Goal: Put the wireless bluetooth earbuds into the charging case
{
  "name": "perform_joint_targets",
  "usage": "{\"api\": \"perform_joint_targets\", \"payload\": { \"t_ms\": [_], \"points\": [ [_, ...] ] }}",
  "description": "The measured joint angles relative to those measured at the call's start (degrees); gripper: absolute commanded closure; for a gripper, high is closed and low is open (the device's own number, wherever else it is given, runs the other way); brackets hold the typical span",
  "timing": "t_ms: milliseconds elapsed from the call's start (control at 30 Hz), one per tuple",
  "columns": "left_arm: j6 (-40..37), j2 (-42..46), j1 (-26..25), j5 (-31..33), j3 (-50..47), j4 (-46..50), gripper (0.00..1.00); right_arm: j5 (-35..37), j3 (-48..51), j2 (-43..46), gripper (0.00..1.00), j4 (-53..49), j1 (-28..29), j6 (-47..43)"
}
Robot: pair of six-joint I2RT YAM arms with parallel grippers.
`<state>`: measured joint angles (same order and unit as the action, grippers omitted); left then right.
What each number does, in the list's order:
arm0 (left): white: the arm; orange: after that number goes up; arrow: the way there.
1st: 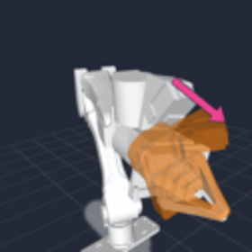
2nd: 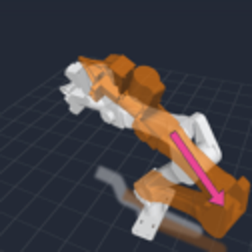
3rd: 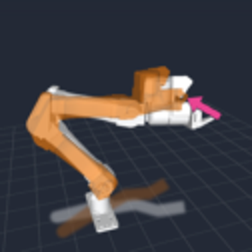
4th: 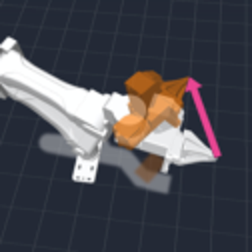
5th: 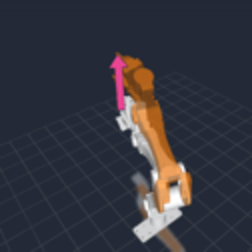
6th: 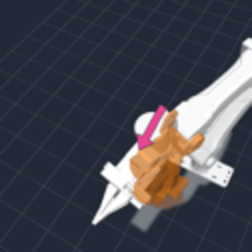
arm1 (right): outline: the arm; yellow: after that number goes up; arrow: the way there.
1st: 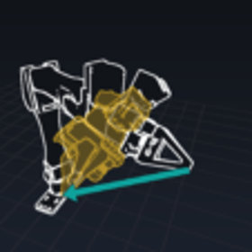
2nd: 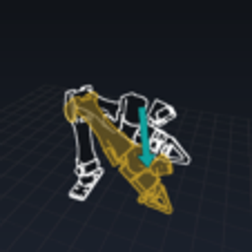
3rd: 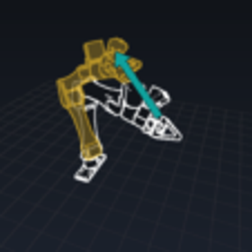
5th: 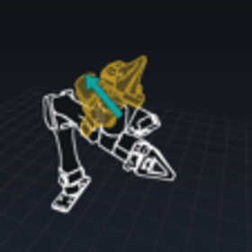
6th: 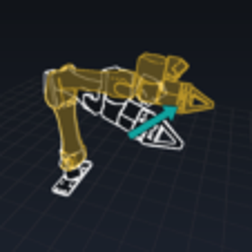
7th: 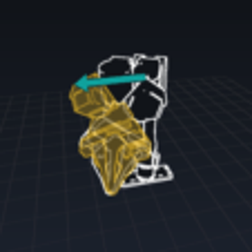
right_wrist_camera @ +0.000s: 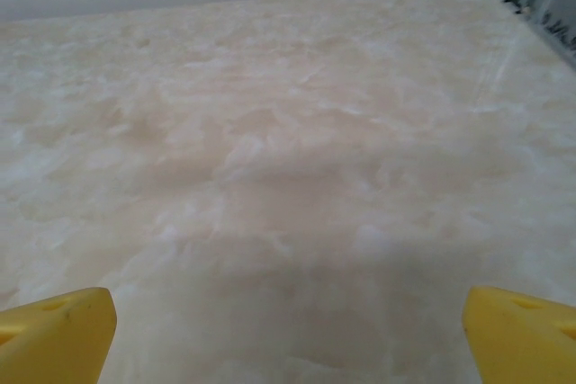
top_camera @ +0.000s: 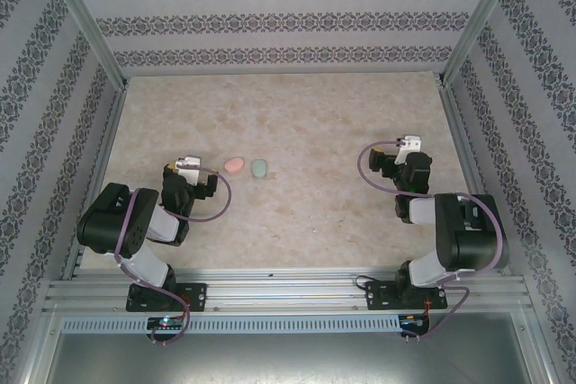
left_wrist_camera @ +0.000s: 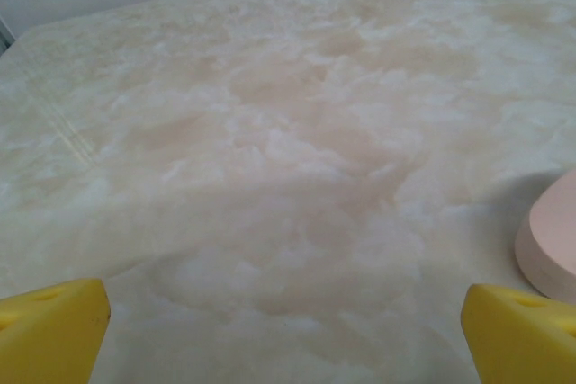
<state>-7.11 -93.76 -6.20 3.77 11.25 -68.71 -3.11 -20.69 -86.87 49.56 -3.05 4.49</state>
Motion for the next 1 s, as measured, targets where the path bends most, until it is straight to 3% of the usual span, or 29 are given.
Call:
{"api": "perform_joint_targets", "payload": {
  "t_ms": [300, 1000],
  "points": [
    [4.24, 2.21, 5.79, -2.78, 11.37, 10.19, 0.00, 1.77, -0.26, 0.02, 0.02, 0.42, 2.58, -1.51],
    [5.92, 2.43, 6.27, -5.11, 11.04, 15.63, 0.00, 3.69, -0.42, 0.02, 0.02, 0.37, 3.32, -2.14]
  ]
}}
